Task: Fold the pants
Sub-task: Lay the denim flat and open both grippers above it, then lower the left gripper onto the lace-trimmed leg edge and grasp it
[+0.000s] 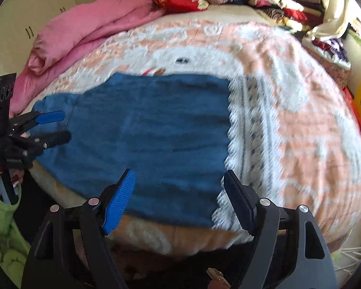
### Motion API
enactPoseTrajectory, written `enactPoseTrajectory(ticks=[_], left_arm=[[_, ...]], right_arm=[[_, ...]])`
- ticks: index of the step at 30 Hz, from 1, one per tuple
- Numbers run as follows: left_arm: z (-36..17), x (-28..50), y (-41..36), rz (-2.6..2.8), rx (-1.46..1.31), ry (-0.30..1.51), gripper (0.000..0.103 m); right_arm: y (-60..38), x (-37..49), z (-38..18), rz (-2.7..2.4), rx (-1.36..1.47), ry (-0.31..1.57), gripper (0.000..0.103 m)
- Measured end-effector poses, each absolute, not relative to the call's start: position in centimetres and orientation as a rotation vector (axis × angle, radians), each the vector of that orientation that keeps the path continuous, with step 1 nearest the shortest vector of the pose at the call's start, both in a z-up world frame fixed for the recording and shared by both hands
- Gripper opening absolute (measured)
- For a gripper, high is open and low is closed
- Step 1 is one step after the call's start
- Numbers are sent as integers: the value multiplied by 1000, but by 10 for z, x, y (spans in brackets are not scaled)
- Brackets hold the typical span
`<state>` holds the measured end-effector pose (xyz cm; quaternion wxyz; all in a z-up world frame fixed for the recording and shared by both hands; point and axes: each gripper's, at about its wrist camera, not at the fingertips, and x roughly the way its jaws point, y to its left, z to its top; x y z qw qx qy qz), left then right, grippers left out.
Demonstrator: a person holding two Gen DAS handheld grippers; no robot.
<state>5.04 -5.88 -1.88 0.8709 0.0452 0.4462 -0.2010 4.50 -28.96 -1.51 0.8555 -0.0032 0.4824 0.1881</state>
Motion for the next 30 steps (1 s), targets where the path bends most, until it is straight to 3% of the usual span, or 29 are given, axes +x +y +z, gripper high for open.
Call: enactPoseTrajectory(ticks=[7,13,30], left_arm=[[-48,49,-71,-390,151,1007,85],[-25,45,-71,-407,150,951,93],[35,79,-125,-493,243,852,93]], right_arm=[[-288,41,-33,379,-2,1069,75],[-313,28,-4,348,62,966,75],[-389,-2,18,186,201,873,75]])
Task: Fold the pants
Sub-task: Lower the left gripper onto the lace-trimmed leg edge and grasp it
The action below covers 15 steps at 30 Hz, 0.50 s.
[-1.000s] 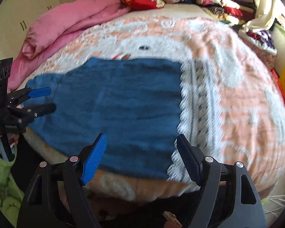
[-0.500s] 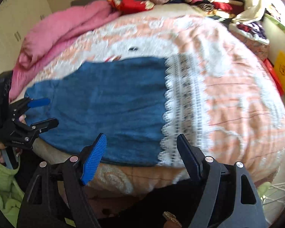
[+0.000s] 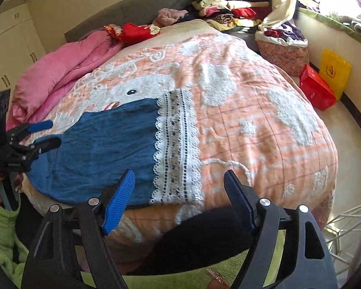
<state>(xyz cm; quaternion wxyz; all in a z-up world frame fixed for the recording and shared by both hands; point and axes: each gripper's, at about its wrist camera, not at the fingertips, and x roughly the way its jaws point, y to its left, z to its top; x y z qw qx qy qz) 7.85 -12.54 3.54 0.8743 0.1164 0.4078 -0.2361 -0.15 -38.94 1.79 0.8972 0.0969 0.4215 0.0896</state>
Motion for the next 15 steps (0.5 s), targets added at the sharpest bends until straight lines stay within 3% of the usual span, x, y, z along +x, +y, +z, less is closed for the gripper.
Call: enactPoseTrajectory(ticks=[15], left_arm=[[5,159,-198,-633,286,958,93]], right_arm=[[-384,16,-20,220,298,958,75]])
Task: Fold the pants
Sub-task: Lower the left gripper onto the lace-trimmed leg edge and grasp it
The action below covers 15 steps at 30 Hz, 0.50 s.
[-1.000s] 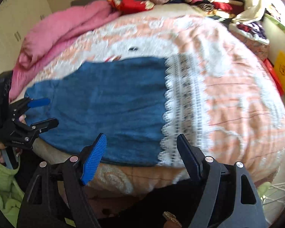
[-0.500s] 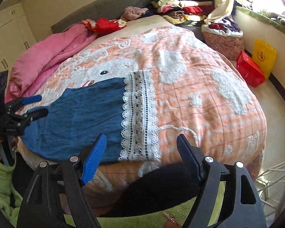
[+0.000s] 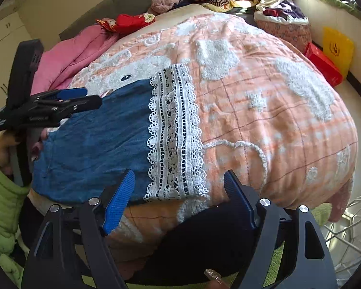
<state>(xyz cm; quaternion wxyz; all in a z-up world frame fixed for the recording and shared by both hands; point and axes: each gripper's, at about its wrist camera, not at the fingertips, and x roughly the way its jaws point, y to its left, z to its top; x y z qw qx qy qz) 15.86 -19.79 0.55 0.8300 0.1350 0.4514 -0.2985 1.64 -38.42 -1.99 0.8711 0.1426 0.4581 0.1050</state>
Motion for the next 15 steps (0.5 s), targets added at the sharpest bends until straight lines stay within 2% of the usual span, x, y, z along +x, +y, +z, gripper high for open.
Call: enactPoseTrajectory(ticks=[15], left_arm=[[-23,209,-246,-760,288,994,93]], right_arm=[[-388,38,-44,226,372,1018,75]])
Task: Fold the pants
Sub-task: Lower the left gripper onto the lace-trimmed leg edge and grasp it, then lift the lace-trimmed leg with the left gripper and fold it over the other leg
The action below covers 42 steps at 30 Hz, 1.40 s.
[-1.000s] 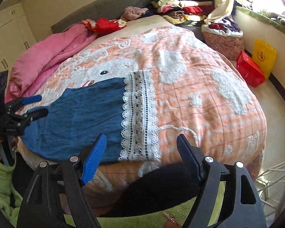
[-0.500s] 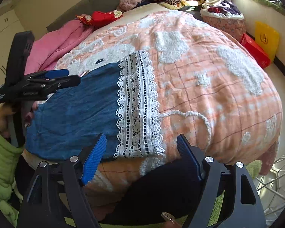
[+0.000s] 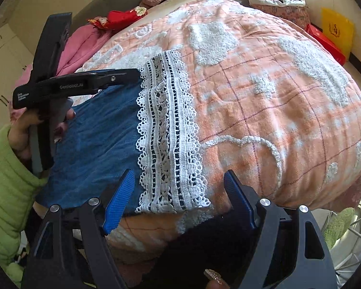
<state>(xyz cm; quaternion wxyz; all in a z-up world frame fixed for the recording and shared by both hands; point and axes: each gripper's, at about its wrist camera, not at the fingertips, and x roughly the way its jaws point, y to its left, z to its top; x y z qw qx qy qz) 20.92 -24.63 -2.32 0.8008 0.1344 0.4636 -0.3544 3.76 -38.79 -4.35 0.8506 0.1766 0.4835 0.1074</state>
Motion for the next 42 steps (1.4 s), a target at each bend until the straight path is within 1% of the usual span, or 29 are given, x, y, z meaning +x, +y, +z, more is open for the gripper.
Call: enactPoseTrajectory(ticks=[1,3,4,5,6,7,8,10,14,16,17,18,19,21,23,26,31,36,42], left_arm=[[-25,210,-250,-775,294,995,93],[-29,210,-255,-790,308,991,89],[-32,211,-258,-799,310,998,82],[-35,211,-259,-802,311,1004,73],[-37,211,-260,-803,313,1007,67],[-39,211,-261,-807,313,1008,58],[-39,210,-262,-812,310,1008,55],[-39,208,-262,-823,304,1011,50],[-40,209,-264,-835,311,1007,50],[-43,211,-264,-835,293,1017,50],[-43,212,-264,-833,288,1017,47],[-43,211,-264,-831,289,1013,42],[-42,209,-265,-823,303,998,32],[-40,206,-266,-827,309,988,17],[-39,204,-266,-821,317,971,13],[-37,203,-261,-826,291,964,11],[-19,199,-242,-850,214,926,10],[6,190,-213,-867,156,862,10],[25,182,-167,-823,84,813,11]], right_arm=[[-388,39,-45,227,373,1021,75],[-387,40,-46,234,378,1017,76],[-386,40,-45,238,377,1016,75],[-385,40,-45,246,376,1012,70],[-385,39,-45,253,375,1009,66],[-383,39,-45,262,373,1007,61],[-381,40,-44,265,365,1006,60],[-379,42,-45,268,361,1004,60],[-379,52,-46,281,389,1000,60],[-376,57,-46,289,381,1002,54],[-375,60,-46,298,383,999,49],[-375,60,-45,313,392,993,44],[-376,60,-45,323,402,989,35],[-376,62,-47,333,414,993,31],[-376,65,-48,346,423,994,27],[-376,65,-44,377,434,967,25],[-370,59,-23,432,427,893,24],[-350,46,14,537,401,805,24],[-302,53,41,644,313,786,24]])
